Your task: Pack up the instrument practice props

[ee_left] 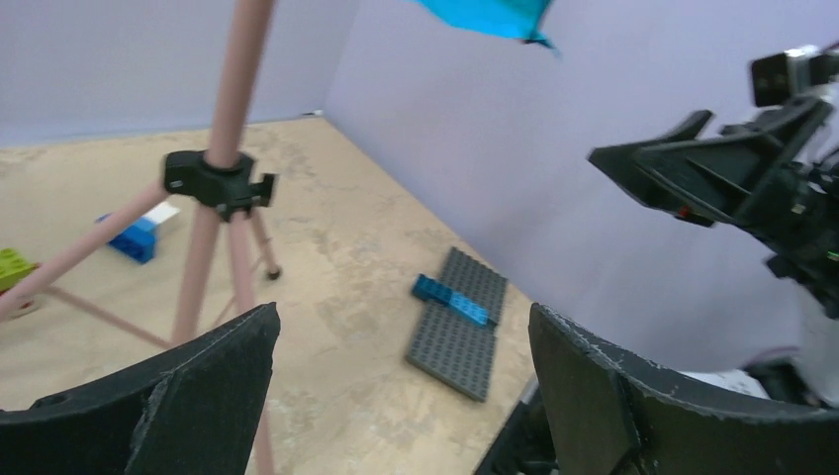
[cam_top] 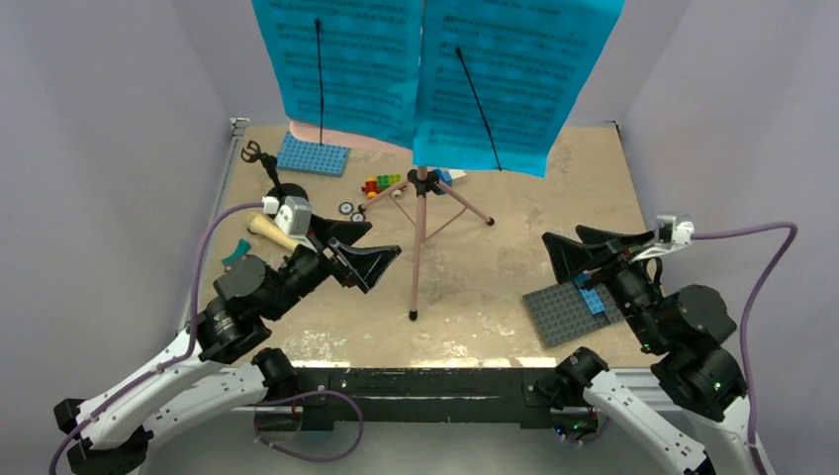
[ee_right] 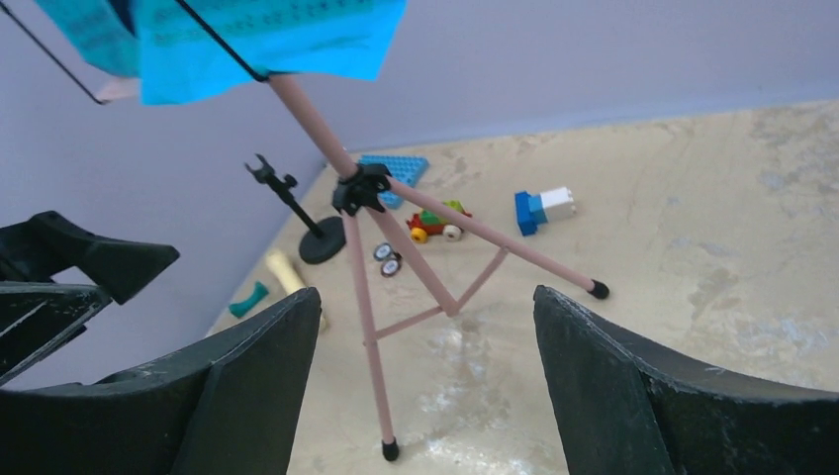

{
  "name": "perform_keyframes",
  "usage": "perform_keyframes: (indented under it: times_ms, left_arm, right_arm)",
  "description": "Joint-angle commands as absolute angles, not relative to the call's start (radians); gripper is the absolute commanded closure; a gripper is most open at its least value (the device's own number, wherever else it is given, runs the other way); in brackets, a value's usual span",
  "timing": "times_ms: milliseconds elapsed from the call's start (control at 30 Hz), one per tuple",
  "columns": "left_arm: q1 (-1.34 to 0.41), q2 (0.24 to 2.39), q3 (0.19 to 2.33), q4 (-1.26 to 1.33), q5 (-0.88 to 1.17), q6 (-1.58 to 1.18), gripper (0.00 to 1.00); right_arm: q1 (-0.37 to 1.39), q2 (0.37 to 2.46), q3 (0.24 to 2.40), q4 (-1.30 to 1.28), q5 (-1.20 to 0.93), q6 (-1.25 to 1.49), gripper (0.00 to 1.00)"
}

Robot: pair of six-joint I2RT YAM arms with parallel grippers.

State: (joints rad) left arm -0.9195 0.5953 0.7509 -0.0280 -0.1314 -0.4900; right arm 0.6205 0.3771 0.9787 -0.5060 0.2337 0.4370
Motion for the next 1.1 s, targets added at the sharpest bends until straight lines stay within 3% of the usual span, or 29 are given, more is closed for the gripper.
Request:
perform_keyframes:
  times_ms: [0, 300, 533, 733, 867, 1067]
  left_arm:
    - [-0.922, 0.611, 0.833, -0.002, 0.12, -0.551, 0.0]
    - [-0.922, 0.741, 1.073, 0.002, 0.195, -0.548, 0.0]
    - [-0.922, 0.761, 1.09, 0.059, 0.16, -0.535, 0.0]
    - [-0.922, 0.803, 1.123, 0.064, 0.171, -0.529, 0.0]
    - [-0.922, 0.798, 1.113, 0.058, 0.165, -0.523, 0.0]
    - [-0.922, 0.774, 1.074, 0.078, 0.134, -0.52, 0.0]
  right_arm:
    - [0.616, 0.41, 1.087, -0.479, 0.148, 0.427, 0.16]
    - [0.616, 0.616, 1.38, -0.457, -0.024, 0.401, 0.14]
    - [0.615, 0.67, 1.5, -0.502, -0.004, 0.329, 0.13]
    - [0.606, 0.807, 1.688, -0.513, -0.147, 0.299, 0.13]
    - [0.593, 0.857, 1.758, -0.48, -0.092, 0.238, 0.14]
    - [0.453, 0.976, 1.965, -0.509, -0.156, 0.247, 0.13]
